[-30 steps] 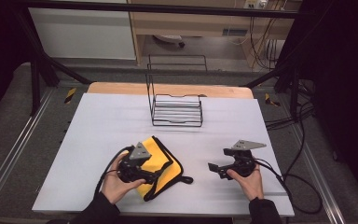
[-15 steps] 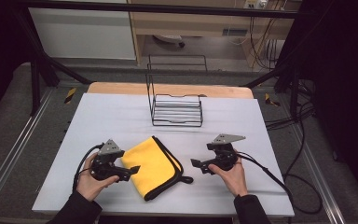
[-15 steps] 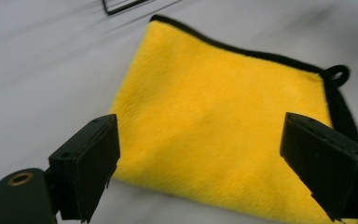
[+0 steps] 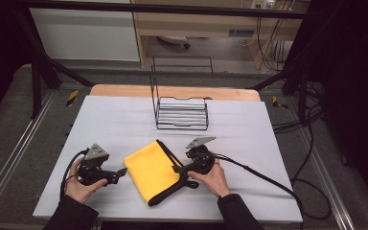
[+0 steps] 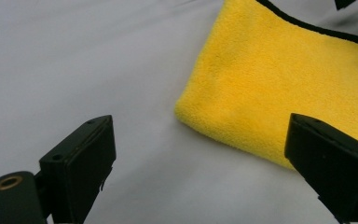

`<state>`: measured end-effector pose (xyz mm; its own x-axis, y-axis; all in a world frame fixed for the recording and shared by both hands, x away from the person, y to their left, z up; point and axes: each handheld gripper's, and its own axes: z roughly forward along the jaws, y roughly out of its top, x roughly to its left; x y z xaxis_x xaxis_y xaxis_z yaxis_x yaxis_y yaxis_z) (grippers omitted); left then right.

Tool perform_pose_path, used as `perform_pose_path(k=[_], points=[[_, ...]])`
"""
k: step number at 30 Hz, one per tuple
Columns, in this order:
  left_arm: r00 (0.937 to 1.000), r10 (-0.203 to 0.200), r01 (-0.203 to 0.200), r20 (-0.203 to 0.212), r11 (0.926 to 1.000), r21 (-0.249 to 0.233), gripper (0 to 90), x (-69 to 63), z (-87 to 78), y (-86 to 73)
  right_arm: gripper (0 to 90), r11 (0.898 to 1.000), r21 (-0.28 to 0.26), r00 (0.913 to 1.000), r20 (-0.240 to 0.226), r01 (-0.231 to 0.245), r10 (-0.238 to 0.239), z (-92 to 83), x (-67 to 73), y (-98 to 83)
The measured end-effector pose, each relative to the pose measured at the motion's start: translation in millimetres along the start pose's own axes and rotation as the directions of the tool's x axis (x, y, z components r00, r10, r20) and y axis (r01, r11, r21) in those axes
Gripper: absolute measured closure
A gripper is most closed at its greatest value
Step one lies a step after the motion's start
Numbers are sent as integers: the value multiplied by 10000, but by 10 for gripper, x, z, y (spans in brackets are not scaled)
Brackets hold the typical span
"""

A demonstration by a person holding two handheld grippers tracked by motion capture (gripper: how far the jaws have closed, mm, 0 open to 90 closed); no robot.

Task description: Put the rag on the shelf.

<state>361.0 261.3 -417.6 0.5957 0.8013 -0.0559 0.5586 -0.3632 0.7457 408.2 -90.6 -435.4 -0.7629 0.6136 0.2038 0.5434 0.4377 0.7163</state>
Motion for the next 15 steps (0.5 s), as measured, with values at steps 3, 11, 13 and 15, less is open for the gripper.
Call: perform_pose_path(k=[3,11,13,15], points=[[9999,-94,94,-131,9999,-51,90,38,-10,-11,298,9994,307,9998,-77,-170,172,81,-11,-33],[9991,-310,307,-282,9995,-119,92,86,-20,-20,509,9976,686,9997,-249,32,-15,109,39,-89],[9992,-268,265,-287,9996,-132,92,86,-17,-18,568,9971,756,9993,-363,-58,85,104,58,-95],[9992,-253,250,-303,9996,-106,92,87,-16,-17,616,9968,778,9987,-459,-184,220,106,72,-101]])
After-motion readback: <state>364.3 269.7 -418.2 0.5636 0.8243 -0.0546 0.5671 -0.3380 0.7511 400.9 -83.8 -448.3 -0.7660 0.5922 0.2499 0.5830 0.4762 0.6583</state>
